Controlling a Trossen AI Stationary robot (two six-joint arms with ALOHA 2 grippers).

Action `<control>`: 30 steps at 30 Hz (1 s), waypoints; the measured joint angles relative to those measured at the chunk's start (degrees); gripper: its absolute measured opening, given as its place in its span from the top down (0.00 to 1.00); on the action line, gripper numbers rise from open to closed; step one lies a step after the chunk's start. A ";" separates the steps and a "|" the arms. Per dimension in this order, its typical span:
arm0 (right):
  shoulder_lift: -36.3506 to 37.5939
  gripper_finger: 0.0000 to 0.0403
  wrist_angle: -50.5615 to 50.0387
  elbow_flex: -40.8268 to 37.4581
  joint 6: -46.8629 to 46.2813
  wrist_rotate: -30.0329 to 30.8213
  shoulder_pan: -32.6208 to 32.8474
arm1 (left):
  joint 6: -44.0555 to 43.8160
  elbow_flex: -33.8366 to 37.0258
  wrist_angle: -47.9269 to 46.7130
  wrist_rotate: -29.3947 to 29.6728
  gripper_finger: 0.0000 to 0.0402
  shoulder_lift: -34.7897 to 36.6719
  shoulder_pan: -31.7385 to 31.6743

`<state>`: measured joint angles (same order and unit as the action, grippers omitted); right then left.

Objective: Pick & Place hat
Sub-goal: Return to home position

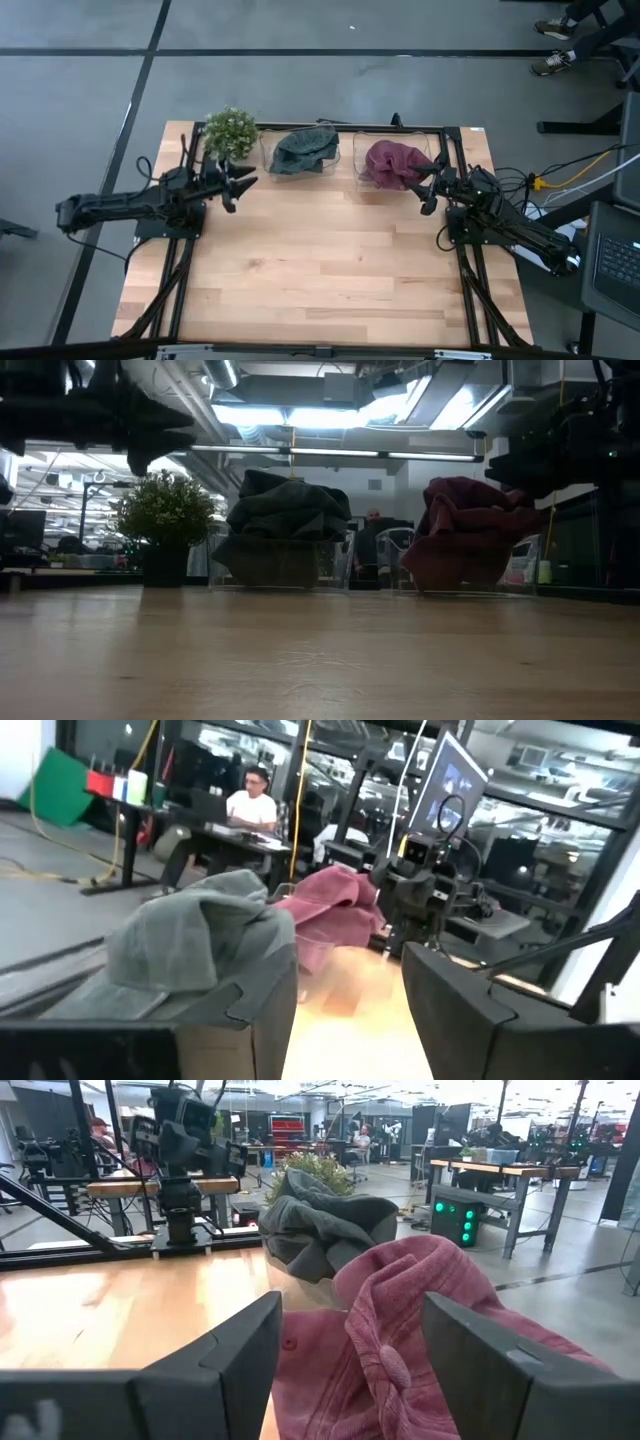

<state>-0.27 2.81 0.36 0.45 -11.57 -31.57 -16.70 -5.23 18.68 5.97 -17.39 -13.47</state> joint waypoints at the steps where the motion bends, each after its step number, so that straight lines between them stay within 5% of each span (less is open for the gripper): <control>1: 0.00 0.41 0.00 0.00 0.00 0.00 0.00 | 0.46 0.91 0.67 0.24 0.56 0.56 0.00; 17: 0.00 0.41 0.10 0.00 0.02 -0.02 0.00 | 9.39 4.76 -15.00 -5.45 0.56 17.52 0.00; 30: -0.07 0.41 0.05 0.01 0.04 0.02 0.00 | 12.13 4.69 -18.15 -5.49 0.56 15.07 -0.55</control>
<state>-0.34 2.86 0.37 0.49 -11.56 -31.57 -4.57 -0.54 0.54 0.48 -2.33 -14.03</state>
